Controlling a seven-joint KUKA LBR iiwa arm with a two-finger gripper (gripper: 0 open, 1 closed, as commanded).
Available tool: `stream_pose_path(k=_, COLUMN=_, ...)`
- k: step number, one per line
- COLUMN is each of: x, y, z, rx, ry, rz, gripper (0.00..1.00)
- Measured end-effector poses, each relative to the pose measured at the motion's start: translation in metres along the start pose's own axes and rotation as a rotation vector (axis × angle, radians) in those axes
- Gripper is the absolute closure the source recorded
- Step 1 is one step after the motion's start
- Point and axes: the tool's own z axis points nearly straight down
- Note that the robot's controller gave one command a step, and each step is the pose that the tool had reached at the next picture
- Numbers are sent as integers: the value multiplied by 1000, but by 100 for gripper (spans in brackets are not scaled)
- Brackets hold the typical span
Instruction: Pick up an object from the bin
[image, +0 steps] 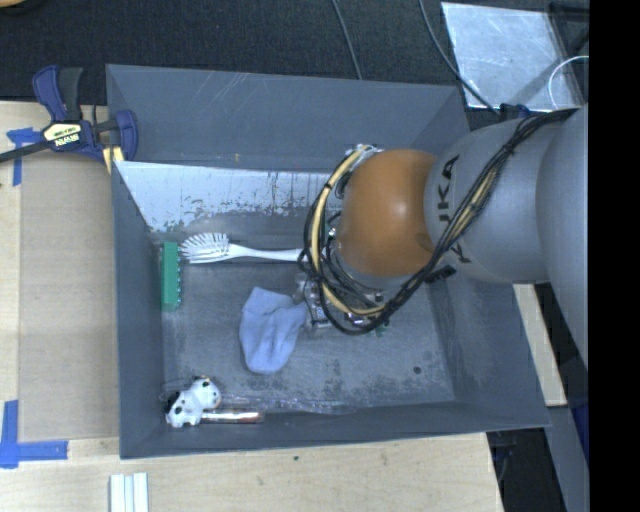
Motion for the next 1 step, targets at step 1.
stream_pose_path(k=1, x=7, y=23, z=-84, rx=-2, ry=-5, rz=-31, gripper=100)
